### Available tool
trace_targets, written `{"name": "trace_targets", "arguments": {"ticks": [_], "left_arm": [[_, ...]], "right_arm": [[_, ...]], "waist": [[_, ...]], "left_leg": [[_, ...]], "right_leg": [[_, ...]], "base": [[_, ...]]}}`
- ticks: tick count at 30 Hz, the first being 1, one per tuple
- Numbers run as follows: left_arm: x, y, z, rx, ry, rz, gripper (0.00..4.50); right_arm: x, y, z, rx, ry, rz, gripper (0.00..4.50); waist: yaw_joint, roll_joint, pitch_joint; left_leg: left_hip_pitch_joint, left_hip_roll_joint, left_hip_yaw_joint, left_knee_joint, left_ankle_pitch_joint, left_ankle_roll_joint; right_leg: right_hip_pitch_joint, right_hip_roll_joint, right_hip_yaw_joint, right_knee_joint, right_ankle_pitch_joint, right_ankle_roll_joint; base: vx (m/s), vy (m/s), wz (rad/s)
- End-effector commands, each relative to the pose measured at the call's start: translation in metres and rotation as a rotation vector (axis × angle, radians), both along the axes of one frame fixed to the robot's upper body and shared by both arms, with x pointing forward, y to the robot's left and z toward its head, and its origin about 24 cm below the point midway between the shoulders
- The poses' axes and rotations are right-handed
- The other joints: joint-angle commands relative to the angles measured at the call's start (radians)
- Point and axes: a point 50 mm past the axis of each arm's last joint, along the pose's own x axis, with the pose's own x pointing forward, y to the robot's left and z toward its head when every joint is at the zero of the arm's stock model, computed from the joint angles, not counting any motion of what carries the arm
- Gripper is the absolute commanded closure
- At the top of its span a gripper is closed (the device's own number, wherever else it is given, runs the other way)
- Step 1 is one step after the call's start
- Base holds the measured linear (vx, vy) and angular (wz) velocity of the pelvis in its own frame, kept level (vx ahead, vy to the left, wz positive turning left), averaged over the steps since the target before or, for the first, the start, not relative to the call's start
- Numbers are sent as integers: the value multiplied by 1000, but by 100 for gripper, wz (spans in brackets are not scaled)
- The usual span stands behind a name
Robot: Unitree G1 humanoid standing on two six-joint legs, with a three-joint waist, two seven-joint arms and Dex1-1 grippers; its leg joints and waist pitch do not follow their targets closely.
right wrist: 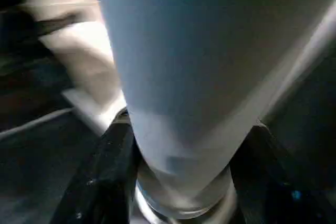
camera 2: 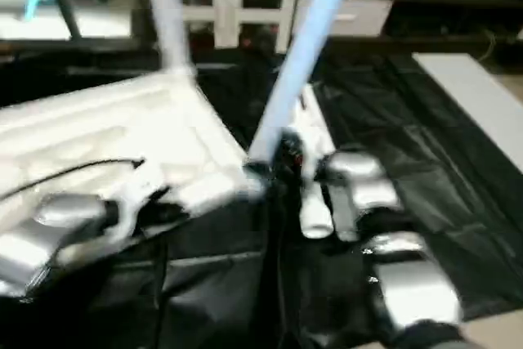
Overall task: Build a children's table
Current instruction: Insert table leg to table base
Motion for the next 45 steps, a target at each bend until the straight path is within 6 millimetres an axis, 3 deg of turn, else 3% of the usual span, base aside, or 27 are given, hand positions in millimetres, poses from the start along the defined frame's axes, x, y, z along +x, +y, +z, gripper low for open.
{"name": "trace_targets", "arguments": {"ticks": [1,2,5,7,8,10,14,16,22,25,31,36,41,45], "left_arm": [[-2,1,4,-19,21,-111,450],[-2,1,4,-19,21,-111,450],[-4,11,7,3,49,-187,450],[-3,11,7,16,38,-201,450],[-3,11,7,16,38,-201,450],[-1,11,8,22,28,-215,450],[-4,11,8,26,28,-254,450],[-13,11,11,13,14,-317,450],[-23,14,10,38,35,-396,450],[-27,14,10,44,41,-432,450],[-23,15,11,50,22,-434,450],[-20,15,11,51,-5,-420,450],[-22,13,10,46,-6,-423,450],[-22,14,10,42,-14,-413,450]], "right_arm": [[-39,-9,-44,-160,268,285,247],[-39,-9,-44,-160,268,285,247],[-48,-25,-47,-280,279,359,248],[-50,-27,-49,-310,270,384,248],[-50,-27,-49,-310,270,384,248],[-53,-26,-51,-322,238,406,248],[-47,-22,-46,-247,183,368,248],[-39,-16,-34,-98,128,287,248],[-40,-14,-28,-35,85,271,248],[-41,-16,-26,-15,77,272,248],[-40,-22,-24,-19,60,259,248],[-43,-25,-25,-68,5,286,248],[-44,-23,-26,-131,-142,291,249],[-36,-18,-17,-55,-186,203,250]], "waist": [[2,23,-24],[5,21,-26],[13,26,-25],[12,25,-21],[12,25,-21],[9,21,-16],[5,20,-13],[4,22,-13],[9,25,-23],[17,25,-21],[21,24,-20],[23,22,-21],[23,17,-16],[21,18,-9]], "left_leg": [[18,103,-46,-77,-82,116],[19,107,-43,-76,-62,119],[25,107,-43,-75,-34,112],[28,107,-42,-81,-89,74],[28,107,-42,-81,-89,74],[30,109,-46,-90,-194,14],[32,109,-50,-95,-244,-20],[33,110,-50,-97,-250,-27],[30,107,-41,-86,-95,23],[30,104,-36,-82,-71,40],[33,108,-37,-85,-106,20],[34,105,-33,-81,-81,21],[34,106,-34,-84,-113,17],[35,108,-36,-89,-148,6]], "right_leg": [[18,-107,69,-69,83,-300],[20,-107,67,-63,106,-297],[18,-106,65,-62,136,-300],[15,-106,67,-67,93,-302],[15,-106,67,-67,93,-302],[15,-113,74,-79,-26,-296],[13,-113,78,-86,-98,-285],[12,-112,79,-84,-89,-286],[18,-104,70,-60,154,-305],[17,-105,71,-59,180,-307],[15,-107,72,-62,96,-301],[16,-107,73,-59,136,-294],[14,-109,75,-64,90,-289],[11,-107,77,-69,35,-287]], "base": [[0,0,0],[0,0,0],[0,0,0],[0,0,0],[0,0,0],[0,0,0],[0,0,0],[0,0,0],[0,0,0],[0,0,0],[0,0,0],[0,0,0],[0,0,0],[0,0,0]]}}
